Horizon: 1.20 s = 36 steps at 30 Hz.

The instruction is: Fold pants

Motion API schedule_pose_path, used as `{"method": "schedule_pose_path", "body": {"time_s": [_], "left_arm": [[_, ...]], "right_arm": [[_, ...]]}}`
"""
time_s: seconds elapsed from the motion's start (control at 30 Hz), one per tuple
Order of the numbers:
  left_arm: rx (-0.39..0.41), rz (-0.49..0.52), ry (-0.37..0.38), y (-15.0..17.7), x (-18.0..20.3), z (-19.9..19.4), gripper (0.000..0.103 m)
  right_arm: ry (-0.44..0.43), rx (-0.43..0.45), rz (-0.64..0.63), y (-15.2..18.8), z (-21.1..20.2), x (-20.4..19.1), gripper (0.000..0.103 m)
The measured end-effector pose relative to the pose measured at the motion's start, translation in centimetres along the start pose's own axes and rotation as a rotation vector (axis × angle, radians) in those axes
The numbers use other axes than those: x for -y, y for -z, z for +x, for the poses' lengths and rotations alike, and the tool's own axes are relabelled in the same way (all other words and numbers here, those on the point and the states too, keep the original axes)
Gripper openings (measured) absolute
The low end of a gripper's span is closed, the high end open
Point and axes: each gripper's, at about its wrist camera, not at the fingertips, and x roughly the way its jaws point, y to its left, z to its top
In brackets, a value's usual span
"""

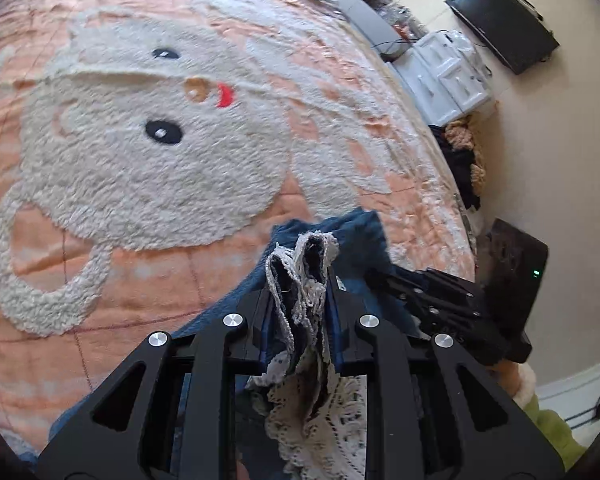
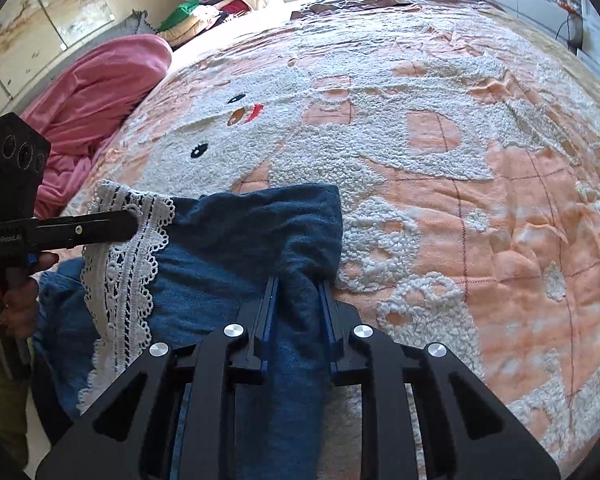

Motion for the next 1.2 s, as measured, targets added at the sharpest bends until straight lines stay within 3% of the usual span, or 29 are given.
{"method": "schedule_pose_path", "body": {"time_s": [0.07, 0.17, 0.27, 0.4, 0.47, 0.57, 0.7, 0.83, 0.9, 0.97, 1.07, 1.2], "left_arm": [[0.008, -0.03, 0.001, 0.2, -1.1, 0.6, 0.016], [0.04, -0.04, -0.005, 0.2, -1.5, 0.4, 0.031], [0.081, -0.06, 0.038, -0.1, -1.7, -0.9, 0.043], [0.089, -0.062, 0.047, -0.4, -1.3, -1.7, 0.046], [0.073, -0.043, 0.039, -0.4, -0.6, -1.4, 0.046], [0.037, -0.023, -0.007, -0.1, 0.3, -0.2, 0.046], [0.01, -0.008, -0.066, 0.3, 0.7, 0.7, 0.046], [-0.006, -0.007, -0.08, 0.5, 0.8, 1.2, 0.046], [-0.011, 0.001, -0.098, 0.4, 1.0, 1.4, 0.044], [-0.014, 0.01, -0.1, 0.4, 1.1, 1.5, 0.039], [-0.012, 0.03, -0.108, 0.3, 1.5, 1.3, 0.032], [-0.016, 0.062, -0.138, 0.4, 1.6, 1.5, 0.031]], "right_arm": [[0.038, 0.012, -0.026, 0.1, 0.2, -0.5, 0.022], [0.062, 0.068, -0.067, 1.3, -0.8, -1.0, 0.031], [0.019, 0.178, -0.168, 3.7, -3.9, -2.8, 0.05], [-0.05, 0.27, -0.379, 8.7, -7.4, -7.5, 0.05], [-0.113, 0.247, -0.487, 11.0, -7.8, -10.0, 0.05], [-0.107, 0.202, -0.617, 12.6, -6.9, -12.8, 0.049], [-0.083, 0.149, -0.664, 12.5, -5.0, -14.4, 0.049], [-0.032, 0.103, -0.698, 12.2, -2.8, -15.2, 0.046], [-0.015, 0.1, -0.694, 11.9, -1.9, -15.4, 0.03], [-0.059, 0.102, -0.646, 11.2, -1.8, -14.8, 0.016], [-0.142, 0.1, -0.573, 10.3, -3.1, -13.6, 0.015], [-0.202, 0.109, -0.604, 10.8, -4.8, -13.6, 0.015]]}}
